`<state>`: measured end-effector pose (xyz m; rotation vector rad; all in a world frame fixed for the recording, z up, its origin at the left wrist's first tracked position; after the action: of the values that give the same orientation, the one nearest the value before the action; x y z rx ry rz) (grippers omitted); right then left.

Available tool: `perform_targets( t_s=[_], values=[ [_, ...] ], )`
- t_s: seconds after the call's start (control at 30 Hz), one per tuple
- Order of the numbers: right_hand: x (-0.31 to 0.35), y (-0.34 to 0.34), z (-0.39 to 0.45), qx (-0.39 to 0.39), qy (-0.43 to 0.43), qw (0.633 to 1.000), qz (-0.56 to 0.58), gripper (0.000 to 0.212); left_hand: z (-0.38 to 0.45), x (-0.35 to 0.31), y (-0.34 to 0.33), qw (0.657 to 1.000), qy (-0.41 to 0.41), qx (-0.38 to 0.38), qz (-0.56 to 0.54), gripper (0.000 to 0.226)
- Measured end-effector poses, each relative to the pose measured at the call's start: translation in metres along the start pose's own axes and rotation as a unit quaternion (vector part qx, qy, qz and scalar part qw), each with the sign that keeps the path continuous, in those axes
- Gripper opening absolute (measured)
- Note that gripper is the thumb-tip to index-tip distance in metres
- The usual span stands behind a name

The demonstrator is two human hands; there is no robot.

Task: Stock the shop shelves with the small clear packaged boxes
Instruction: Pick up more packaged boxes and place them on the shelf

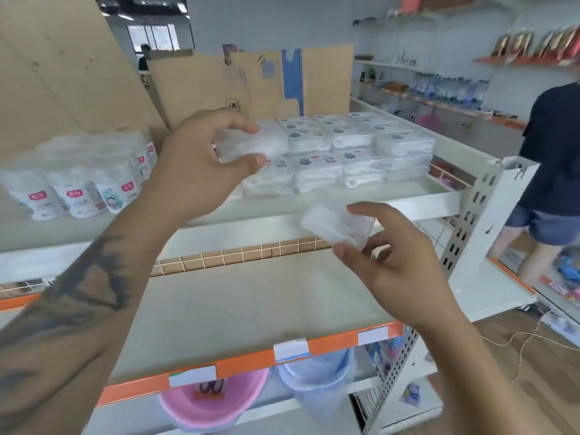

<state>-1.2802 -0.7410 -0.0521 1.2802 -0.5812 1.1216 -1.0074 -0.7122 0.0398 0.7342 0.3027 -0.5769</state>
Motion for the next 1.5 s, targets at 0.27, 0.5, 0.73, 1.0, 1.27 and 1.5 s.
perform_targets(
  t_s=[0.27,0.5,0.73,1.0,1.27,1.5],
  values=[
    [0.014,-0.004,0.054,-0.011,0.015,0.999,-0.041,0.046,0.087,0.056,-0.022,0.997,0.010,0.049,0.066,0.033],
    [0.021,0.003,0.075,0.017,0.025,0.999,-0.025,0.040,0.112,0.082,-0.038,0.987,0.018,0.144,0.066,0.031],
    [0.026,0.024,0.095,0.081,0.029,0.996,0.004,0.037,0.099,0.057,-0.032,0.990,-0.029,0.089,0.104,0.034],
    [0.031,0.059,0.126,0.144,0.015,0.983,0.114,0.027,0.061,-0.036,-0.052,0.980,-0.133,0.145,-0.021,0.045],
    [0.031,0.070,0.127,0.174,-0.078,0.958,0.212,0.035,0.052,-0.049,-0.078,0.985,-0.067,0.055,-0.148,0.025],
    [0.029,0.063,0.118,0.177,-0.075,0.938,0.288,0.034,0.040,-0.055,-0.087,0.963,0.062,-0.044,-0.260,0.021]
  ],
)
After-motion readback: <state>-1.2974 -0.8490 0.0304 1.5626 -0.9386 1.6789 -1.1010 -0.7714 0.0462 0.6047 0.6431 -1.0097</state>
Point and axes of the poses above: each hand's wrist, its own z-axis towards the middle knuckle, its own y-axis out of the back of the hand, x = y × z, the point moved 1 cm from there along z, towards the middle knuckle, and after that the axes turned 12 degrees about -y, right-handed, at the moved point
